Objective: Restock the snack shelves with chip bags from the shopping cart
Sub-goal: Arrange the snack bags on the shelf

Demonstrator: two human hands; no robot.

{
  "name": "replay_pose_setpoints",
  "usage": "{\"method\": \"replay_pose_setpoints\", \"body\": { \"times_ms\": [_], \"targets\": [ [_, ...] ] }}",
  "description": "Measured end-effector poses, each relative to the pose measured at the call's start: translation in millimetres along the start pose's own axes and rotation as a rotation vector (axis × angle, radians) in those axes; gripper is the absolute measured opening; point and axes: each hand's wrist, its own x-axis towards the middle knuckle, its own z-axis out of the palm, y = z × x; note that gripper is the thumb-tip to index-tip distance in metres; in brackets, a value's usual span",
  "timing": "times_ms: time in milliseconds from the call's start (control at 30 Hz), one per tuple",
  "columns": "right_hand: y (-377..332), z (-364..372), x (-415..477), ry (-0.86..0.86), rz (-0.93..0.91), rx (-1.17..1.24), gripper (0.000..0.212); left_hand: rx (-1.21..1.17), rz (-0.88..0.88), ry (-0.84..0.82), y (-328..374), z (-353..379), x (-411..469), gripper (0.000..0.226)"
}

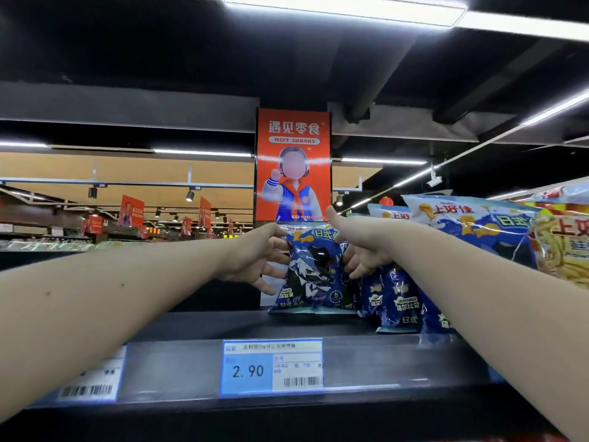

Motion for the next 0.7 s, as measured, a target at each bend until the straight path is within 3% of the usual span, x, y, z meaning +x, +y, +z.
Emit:
{"method": "replay_pose_setpoints", "body": {
  "times_ms": [67,200,300,433,567,700],
  "targets": [
    [1.7,1.6,0.9,-0.013,0.004,-0.028,0.092,0.023,-0.010,-0.001,-2.0,-0.3,3.9,0.043],
    [2.8,7.5,2.6,0.038,-0.003,-0.140,0.083,0.111,-0.043,0.023,-4.8,-1.7,11.2,0.064],
    [-4.3,14.1,-1.5,0.220,-0.106,-0.471,0.068,0.260,-0.028,0.147,4.3,-3.5,6.1,0.053],
    [-19.9,16.7,-5.2,0.445,-0.316,-0.904,0.036,0.673,0.125,0.369,25.6,-6.7,-8.7,0.031],
    [-37.2,17.1,-20.1,0.492,-0.503,-1.051,0.029,0.934,0.279,0.510,42.9,-17.8,-23.4,0.035],
    [-38.8,20.6,-37.1,0.614,-0.546,-1.214,0.029,1.460,0.437,0.622,60.2,-7.3,-38.4,0.038]
  ]
}}
